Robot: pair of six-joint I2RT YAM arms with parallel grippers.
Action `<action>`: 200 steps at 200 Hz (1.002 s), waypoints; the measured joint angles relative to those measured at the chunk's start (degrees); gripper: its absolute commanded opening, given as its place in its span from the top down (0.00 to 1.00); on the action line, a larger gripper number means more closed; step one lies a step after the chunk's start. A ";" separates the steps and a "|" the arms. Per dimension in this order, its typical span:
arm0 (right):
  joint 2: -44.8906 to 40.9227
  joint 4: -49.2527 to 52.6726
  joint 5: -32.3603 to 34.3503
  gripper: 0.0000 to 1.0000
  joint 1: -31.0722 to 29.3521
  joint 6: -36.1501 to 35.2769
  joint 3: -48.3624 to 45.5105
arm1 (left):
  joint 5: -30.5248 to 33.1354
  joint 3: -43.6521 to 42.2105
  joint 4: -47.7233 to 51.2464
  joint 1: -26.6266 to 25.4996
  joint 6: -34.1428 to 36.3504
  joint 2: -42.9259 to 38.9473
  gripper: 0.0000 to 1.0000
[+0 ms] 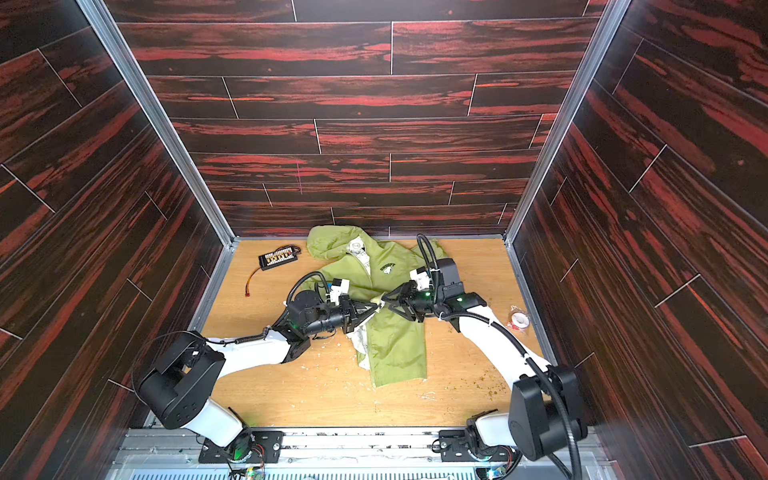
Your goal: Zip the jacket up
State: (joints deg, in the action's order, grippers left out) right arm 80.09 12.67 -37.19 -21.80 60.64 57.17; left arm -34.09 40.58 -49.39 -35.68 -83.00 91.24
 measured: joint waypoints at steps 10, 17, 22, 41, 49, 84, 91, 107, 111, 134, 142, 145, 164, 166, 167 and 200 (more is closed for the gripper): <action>1.01 -1.03 -0.37 0.61 -0.07 0.44 0.07 | -0.09 -0.02 0.07 -0.02 -0.02 -0.07 1.00; 1.60 -1.70 -0.68 0.62 -0.11 0.68 0.11 | -0.20 -0.02 0.09 -0.02 -0.02 -0.11 1.00; 2.01 -2.23 -0.87 0.63 -0.17 0.96 0.17 | -0.24 -0.02 0.09 -0.02 -0.02 -0.15 1.00; 3.56 -3.85 -1.60 0.65 -0.66 1.70 0.79 | -0.37 -0.04 0.09 -0.15 -0.13 -0.24 1.00; 4.17 -4.26 -1.84 0.66 -0.96 1.79 1.20 | -0.39 -0.04 0.11 -0.22 -0.20 -0.24 1.00; 5.11 -5.29 -2.51 0.83 -1.97 1.97 2.43 | -0.44 -0.11 0.09 -0.37 -0.28 -0.24 1.00; 5.11 -5.49 -2.60 0.88 -1.97 1.97 2.51 | -0.42 -0.11 0.09 -0.39 -0.39 -0.26 1.00; 5.11 -5.25 -2.67 0.99 -1.97 2.23 2.58 | -0.39 -0.11 0.07 -0.39 -0.42 -0.28 0.93; 5.11 -5.09 -2.71 1.00 -1.97 1.68 2.64 | -0.42 -0.11 0.07 -0.37 -0.44 -0.31 0.89; 5.11 -3.50 -2.69 1.00 -1.99 1.27 3.13 | -0.26 -0.13 0.31 -0.39 -0.79 -0.55 0.67; 5.11 -2.75 -2.67 1.00 -1.99 1.05 3.37 | -0.13 -0.13 0.37 -0.39 -0.68 -0.68 0.64; 5.11 -2.58 -2.71 1.00 -1.99 0.96 3.43 | -0.17 -0.13 0.31 -0.39 -0.37 -0.74 0.63; 5.11 -1.05 -2.64 1.00 -1.99 0.15 3.93 | 0.02 -0.22 0.55 -0.39 -0.39 -1.01 0.60; 5.11 -0.90 -2.67 1.00 -1.99 0.17 3.98 | 0.02 -0.22 0.50 -0.39 -0.39 -1.01 0.60; 5.11 -0.83 -2.67 1.00 -1.99 0.17 3.98 | 0.02 -0.22 0.52 -0.39 -0.42 -1.01 0.60; 5.11 0.98 -2.67 1.00 -1.95 -0.59 4.37 | 0.07 -0.39 0.90 -0.42 -0.35 -1.03 0.60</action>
State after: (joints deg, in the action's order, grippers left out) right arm 85.21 13.65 -39.86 -23.75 60.05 61.54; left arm -34.02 40.18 -48.49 -36.10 -83.35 90.21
